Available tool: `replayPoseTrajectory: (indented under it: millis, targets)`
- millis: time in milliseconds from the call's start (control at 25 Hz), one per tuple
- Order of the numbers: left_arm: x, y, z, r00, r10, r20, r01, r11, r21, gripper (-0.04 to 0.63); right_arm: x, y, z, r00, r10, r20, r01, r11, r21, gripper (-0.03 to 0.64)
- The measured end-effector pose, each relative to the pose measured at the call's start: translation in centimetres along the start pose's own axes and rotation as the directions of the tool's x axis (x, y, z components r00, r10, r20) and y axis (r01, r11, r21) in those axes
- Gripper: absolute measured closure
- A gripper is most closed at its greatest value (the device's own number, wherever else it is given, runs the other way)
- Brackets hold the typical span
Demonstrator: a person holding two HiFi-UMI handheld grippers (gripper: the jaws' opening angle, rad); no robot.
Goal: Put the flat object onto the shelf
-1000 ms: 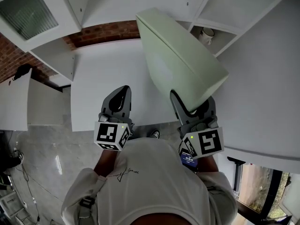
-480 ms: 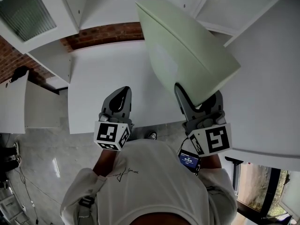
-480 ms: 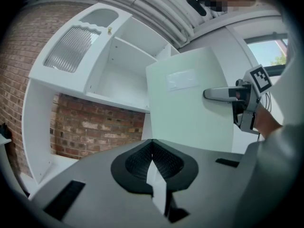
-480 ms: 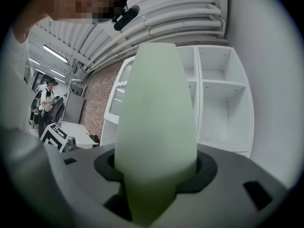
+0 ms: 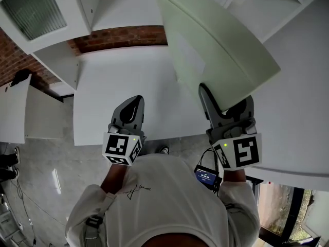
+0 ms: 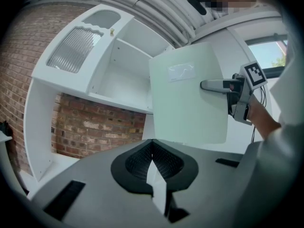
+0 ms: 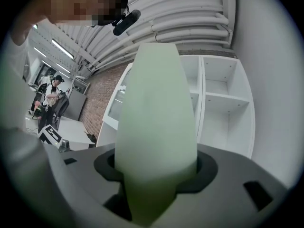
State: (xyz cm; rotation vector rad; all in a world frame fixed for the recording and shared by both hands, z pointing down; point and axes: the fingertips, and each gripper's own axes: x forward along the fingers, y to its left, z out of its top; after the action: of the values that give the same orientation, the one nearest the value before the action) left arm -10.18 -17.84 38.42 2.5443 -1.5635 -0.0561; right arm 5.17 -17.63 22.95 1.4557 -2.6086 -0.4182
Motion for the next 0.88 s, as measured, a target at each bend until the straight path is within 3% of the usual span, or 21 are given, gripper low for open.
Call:
replayPoseTrajectory:
  millis: [880]
  targets:
    - [-1.7,-1.2,0.0,1.0,-0.018,0.019,0.018,1.0,-0.019,0.582,0.4,-0.7,4.2,0.999,-0.002,0.045,0.009,0.988,-0.155,0.347]
